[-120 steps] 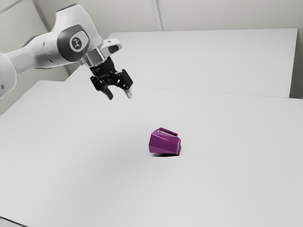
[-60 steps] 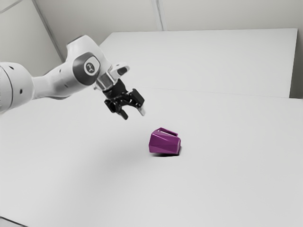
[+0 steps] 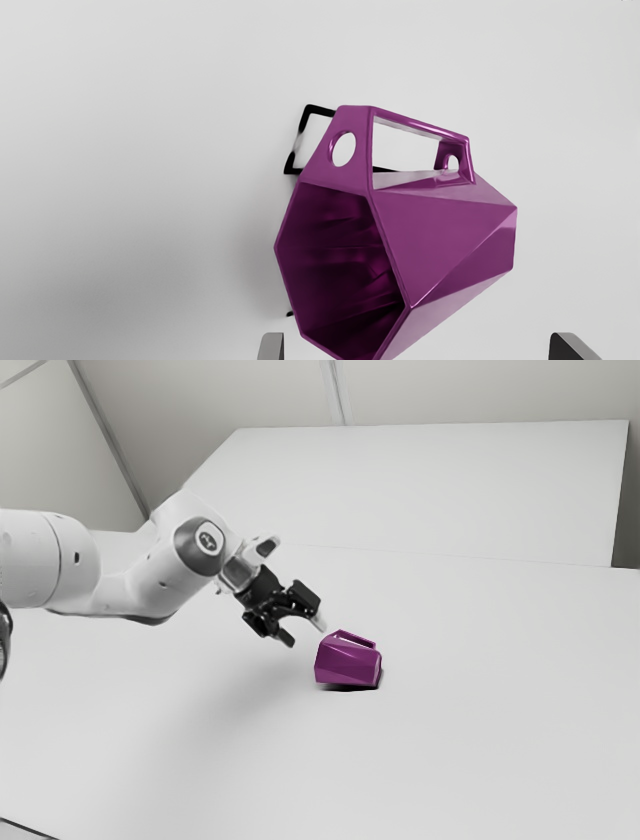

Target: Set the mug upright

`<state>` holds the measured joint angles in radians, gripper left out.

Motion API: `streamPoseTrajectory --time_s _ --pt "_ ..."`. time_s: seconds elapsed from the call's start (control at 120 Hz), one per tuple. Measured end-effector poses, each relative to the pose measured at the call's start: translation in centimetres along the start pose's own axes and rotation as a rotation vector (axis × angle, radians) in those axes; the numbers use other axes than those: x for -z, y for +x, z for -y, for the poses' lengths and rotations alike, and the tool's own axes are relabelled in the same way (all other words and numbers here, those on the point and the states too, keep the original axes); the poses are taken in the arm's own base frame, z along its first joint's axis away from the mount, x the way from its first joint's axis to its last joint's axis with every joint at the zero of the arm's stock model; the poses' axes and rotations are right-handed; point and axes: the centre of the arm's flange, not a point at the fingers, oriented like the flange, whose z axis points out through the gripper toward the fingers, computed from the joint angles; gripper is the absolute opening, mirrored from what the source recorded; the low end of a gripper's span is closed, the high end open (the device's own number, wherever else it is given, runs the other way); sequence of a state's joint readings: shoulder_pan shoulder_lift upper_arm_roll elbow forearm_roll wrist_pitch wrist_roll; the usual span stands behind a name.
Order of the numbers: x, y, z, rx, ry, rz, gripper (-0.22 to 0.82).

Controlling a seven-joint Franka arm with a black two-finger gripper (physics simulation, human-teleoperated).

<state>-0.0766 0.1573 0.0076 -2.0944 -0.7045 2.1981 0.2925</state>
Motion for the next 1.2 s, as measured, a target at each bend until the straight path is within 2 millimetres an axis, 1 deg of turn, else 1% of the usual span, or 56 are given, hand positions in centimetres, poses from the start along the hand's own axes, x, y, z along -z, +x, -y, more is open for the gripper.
streamPoseTrajectory --time_s 0.167,0.4,0.692,0.983,1.067,1.133,1.2 --pt "-1.0 0.1 0.4 -0.012 -0.046 -0.014 0.57" --pt "-3.1 0.1 1.2 -0.014 -0.129 -0.023 0.57" --pt "-5.6 -0.8 1.5 -0.016 -0.262 -0.058 0.57" --pt "-7.0 -1.7 1.9 -0.027 -0.383 -0.128 0.55" --pt "-7.2 -1.7 2.0 -0.044 -0.401 -0.143 0.50" --pt "-7.3 -1.8 1.9 -0.062 -0.411 -0.154 0.40" --pt "-7.3 -1.8 1.8 -0.083 -0.416 -0.163 0.28"
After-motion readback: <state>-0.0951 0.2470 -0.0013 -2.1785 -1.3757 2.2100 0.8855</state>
